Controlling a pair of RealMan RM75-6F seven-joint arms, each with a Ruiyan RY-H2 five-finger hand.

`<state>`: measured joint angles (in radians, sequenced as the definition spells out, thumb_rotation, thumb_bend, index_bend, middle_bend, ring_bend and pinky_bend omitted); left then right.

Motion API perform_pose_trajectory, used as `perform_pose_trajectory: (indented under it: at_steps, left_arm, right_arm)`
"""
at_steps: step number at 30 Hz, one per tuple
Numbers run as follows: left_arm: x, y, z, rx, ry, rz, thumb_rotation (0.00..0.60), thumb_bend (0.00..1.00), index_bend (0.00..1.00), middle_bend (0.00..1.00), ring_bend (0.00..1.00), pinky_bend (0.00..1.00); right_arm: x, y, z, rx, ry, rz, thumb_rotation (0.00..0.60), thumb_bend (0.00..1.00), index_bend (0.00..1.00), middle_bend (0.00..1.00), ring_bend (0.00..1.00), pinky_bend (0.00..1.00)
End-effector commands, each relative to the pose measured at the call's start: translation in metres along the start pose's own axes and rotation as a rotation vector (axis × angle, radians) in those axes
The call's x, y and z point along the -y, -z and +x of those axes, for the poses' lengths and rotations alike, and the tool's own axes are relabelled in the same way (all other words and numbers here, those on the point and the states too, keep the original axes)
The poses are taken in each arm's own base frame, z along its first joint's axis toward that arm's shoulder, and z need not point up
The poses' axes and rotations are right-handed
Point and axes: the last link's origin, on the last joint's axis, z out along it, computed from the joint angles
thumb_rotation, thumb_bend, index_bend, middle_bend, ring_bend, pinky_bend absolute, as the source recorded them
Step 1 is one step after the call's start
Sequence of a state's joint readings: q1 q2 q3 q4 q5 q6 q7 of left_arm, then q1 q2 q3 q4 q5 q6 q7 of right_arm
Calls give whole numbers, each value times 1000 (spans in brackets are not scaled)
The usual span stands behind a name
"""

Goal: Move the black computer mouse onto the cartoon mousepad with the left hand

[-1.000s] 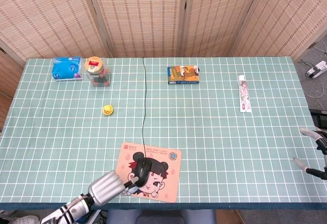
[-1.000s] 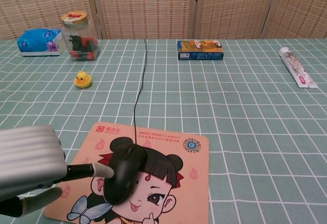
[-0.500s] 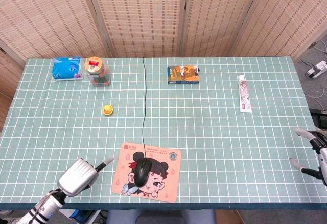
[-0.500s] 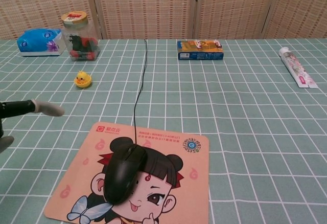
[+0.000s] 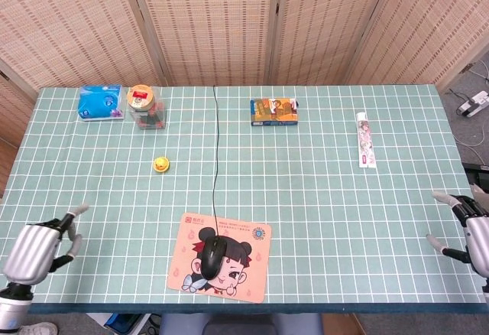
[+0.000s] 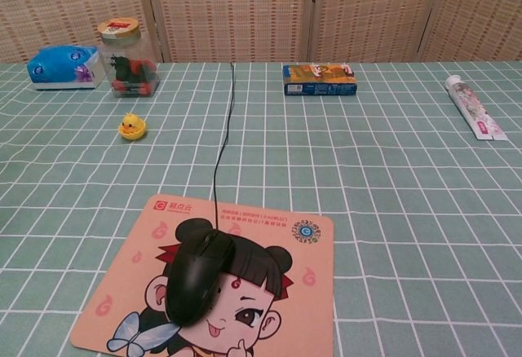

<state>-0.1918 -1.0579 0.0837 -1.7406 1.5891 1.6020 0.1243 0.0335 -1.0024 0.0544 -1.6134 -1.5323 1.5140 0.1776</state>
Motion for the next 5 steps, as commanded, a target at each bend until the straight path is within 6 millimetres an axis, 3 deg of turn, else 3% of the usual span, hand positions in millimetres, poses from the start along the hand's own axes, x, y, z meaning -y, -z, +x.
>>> perform_pose_trajectory:
  at_steps: [1,5]
  left_arm:
    - [30,9,12,-118,-16,198,600,484,300,576,599,733]
    - [53,13,11,-157,-37,334,600,484,319,572,595,725]
  right_arm:
    - [1,-3,-3,7,7,-8,600,144,235,305,231,444]
    - [2,-6,-8,25,19,-12,600,143,235,305,230,444]
